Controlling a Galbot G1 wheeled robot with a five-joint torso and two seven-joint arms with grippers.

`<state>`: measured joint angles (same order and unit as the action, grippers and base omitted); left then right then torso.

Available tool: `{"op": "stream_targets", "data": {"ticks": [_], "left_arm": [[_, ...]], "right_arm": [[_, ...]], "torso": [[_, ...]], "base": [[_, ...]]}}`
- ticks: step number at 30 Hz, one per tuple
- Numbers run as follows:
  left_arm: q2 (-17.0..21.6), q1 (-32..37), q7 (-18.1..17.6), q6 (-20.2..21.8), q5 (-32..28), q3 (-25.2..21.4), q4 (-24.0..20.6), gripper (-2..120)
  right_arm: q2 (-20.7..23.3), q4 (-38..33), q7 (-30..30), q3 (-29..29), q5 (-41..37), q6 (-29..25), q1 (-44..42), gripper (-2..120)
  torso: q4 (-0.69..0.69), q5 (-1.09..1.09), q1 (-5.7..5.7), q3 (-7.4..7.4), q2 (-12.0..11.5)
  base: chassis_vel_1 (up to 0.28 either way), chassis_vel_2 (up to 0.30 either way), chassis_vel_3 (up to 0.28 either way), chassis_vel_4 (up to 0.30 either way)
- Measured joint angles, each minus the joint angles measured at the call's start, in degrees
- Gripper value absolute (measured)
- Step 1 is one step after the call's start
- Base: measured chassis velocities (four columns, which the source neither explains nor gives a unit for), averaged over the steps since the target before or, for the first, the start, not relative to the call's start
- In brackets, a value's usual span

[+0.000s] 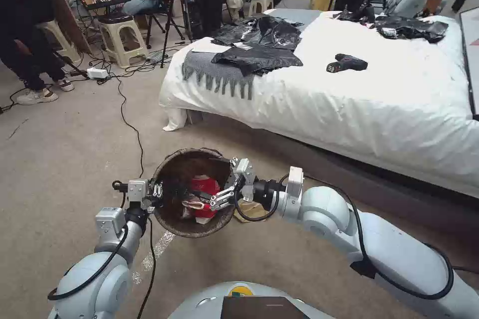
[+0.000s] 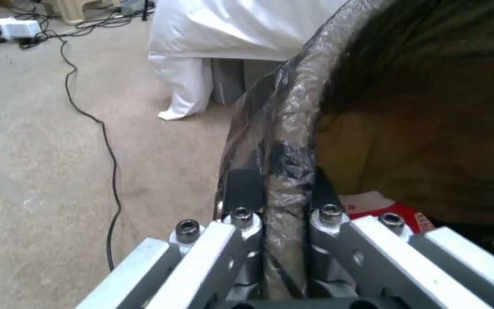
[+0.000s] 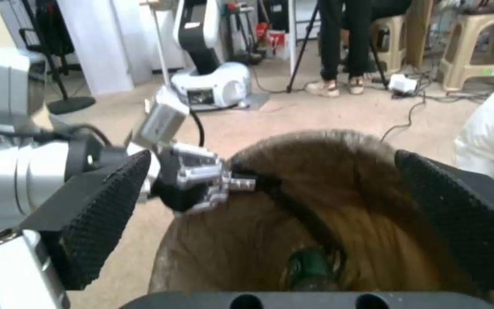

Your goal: Pick up the trash bin, then pick up the garbage from the floor and place it into the trash bin.

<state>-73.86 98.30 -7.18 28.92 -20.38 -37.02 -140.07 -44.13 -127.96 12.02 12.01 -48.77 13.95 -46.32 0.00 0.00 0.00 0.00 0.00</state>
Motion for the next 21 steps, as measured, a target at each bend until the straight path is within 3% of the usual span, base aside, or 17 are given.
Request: {"op": "stream_targets", "data": {"ticks": [11,21], "left_arm": [[0.1,-0.1,0.0,-0.2,-0.1,-0.6,0.1,3],[0.2,-0.1,-0.1,-0.4,-1.0,-2.0,0.1,3]], "right_arm": [[3.1,-5.1,-4.7,-4.8,-4.2,-0.4,0.6,100],[7.2,-5.1,-4.8,-16.3,-4.6,-2.2,-9.5,100]], "torso": [[0.00,0.00,0.00,0.00,0.0],[-0.02,0.00,0.00,0.00,0.0]], "base": [[0.000,0.000,0.000,0.000],[0.000,0.000,0.000,0.000]]}}
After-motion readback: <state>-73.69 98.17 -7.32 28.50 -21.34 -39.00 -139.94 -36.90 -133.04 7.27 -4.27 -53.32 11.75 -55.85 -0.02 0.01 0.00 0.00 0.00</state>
